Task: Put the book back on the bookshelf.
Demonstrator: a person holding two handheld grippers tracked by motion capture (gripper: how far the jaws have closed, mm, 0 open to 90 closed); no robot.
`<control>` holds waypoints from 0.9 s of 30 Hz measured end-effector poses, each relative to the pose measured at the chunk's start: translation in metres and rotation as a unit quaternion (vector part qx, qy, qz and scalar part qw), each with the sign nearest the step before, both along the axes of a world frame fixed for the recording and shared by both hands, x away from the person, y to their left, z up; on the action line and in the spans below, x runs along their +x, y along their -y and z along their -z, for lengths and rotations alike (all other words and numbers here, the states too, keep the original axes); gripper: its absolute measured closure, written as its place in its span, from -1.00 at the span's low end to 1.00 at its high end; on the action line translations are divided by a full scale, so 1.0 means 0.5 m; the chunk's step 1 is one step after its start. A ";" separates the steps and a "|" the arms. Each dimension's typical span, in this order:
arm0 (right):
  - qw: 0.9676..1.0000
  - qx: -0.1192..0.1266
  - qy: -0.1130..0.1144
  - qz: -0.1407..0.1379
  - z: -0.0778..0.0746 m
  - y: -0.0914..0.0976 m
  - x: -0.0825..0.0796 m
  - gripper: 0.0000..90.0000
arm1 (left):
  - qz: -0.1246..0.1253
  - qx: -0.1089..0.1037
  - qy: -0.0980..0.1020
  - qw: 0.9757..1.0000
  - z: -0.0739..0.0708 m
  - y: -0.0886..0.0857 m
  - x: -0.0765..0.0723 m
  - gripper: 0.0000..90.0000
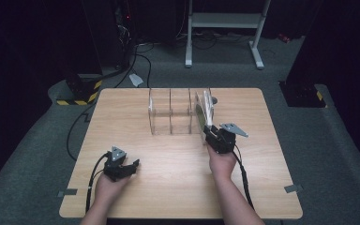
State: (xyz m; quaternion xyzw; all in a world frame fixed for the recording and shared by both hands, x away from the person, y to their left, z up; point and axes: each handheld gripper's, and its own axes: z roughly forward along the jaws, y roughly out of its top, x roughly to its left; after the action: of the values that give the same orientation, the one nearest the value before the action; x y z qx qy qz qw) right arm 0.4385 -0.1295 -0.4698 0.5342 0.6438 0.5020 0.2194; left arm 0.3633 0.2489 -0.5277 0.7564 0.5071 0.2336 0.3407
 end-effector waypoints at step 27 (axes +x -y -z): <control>1.000 -0.018 0.005 -0.003 -0.008 0.005 -0.010 0.44 | -0.001 0.000 0.001 1.000 0.000 0.001 0.000 -0.22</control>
State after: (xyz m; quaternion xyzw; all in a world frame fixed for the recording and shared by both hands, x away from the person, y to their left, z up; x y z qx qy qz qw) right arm 0.4336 -0.1320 -0.4658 0.5255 0.6534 0.4937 0.2307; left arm 0.3632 0.2487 -0.5279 0.7558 0.5072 0.2349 0.3410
